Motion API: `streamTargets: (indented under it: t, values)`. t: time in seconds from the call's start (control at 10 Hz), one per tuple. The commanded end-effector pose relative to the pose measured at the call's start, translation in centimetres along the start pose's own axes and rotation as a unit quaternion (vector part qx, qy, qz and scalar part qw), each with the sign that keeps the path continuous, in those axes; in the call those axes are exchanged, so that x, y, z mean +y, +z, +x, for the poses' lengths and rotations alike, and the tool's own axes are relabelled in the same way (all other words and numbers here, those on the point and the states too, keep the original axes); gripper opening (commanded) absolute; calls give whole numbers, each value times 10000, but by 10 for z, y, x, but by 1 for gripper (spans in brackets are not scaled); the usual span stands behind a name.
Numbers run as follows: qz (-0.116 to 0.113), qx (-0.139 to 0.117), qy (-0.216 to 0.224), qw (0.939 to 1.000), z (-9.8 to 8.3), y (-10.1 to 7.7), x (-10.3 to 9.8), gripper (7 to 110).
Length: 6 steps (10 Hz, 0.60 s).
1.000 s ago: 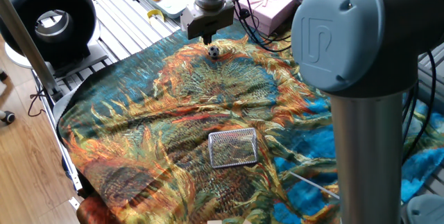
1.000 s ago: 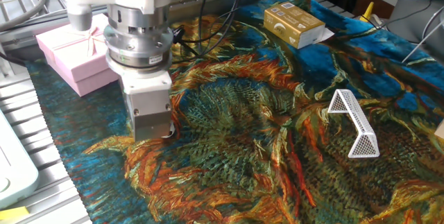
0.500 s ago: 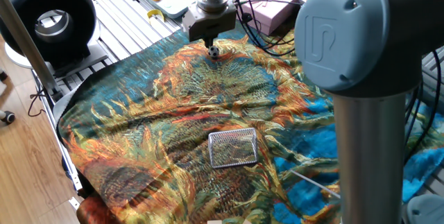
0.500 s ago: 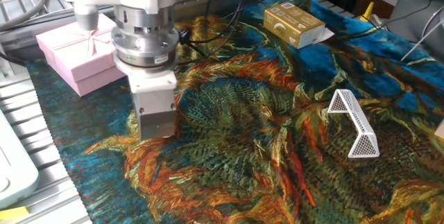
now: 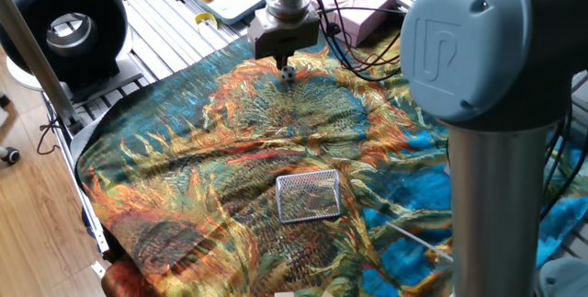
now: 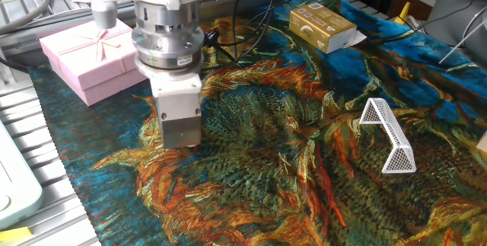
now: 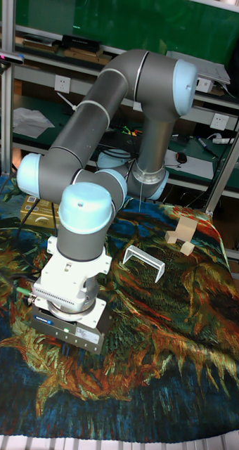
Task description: Push the soccer ball into the goal
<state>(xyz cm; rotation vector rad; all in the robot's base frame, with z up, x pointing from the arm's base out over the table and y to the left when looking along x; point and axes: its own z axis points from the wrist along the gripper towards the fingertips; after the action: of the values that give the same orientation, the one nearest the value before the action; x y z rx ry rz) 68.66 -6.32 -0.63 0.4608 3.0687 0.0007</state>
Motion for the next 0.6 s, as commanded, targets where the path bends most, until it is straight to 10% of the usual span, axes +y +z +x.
streamTargets:
  t: [0.0, 0.5]
  values:
    - [447, -166, -151, 9987, 3, 7, -12, 7]
    - [304, 185, -63, 9993, 24, 0, 2, 7]
